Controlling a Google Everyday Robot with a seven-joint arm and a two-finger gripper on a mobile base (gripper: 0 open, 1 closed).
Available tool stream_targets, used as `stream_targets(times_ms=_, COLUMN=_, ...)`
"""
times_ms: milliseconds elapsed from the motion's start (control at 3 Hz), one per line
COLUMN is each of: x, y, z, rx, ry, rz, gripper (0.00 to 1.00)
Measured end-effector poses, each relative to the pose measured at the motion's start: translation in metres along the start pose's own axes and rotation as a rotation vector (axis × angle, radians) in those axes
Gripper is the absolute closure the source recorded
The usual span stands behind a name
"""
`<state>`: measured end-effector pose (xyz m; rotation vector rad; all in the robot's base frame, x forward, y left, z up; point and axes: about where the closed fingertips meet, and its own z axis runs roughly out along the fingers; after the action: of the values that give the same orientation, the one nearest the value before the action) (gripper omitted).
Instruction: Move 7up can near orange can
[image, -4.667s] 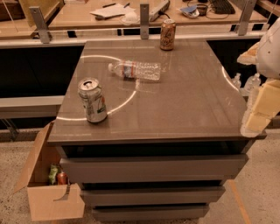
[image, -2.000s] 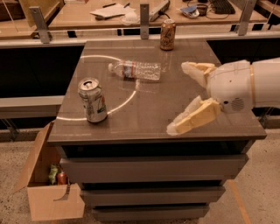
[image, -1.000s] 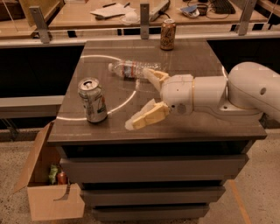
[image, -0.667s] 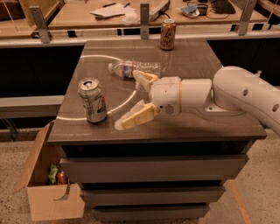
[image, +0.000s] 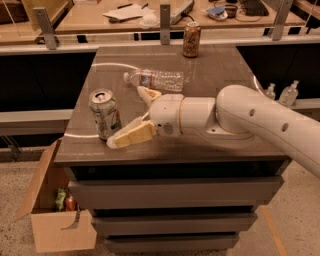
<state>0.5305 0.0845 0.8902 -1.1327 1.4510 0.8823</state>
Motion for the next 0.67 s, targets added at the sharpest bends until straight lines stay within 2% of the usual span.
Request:
stream_targets(times_ms=333, x=0.003, y=0.001, z=0.015, rx=0.01, ry=0.0, rz=0.016, gripper=0.0)
stream_targets(times_ms=667, x=0.004, y=-0.001, z=0.032, rx=0.015, ry=-0.003, rz=0.01, gripper=0.08)
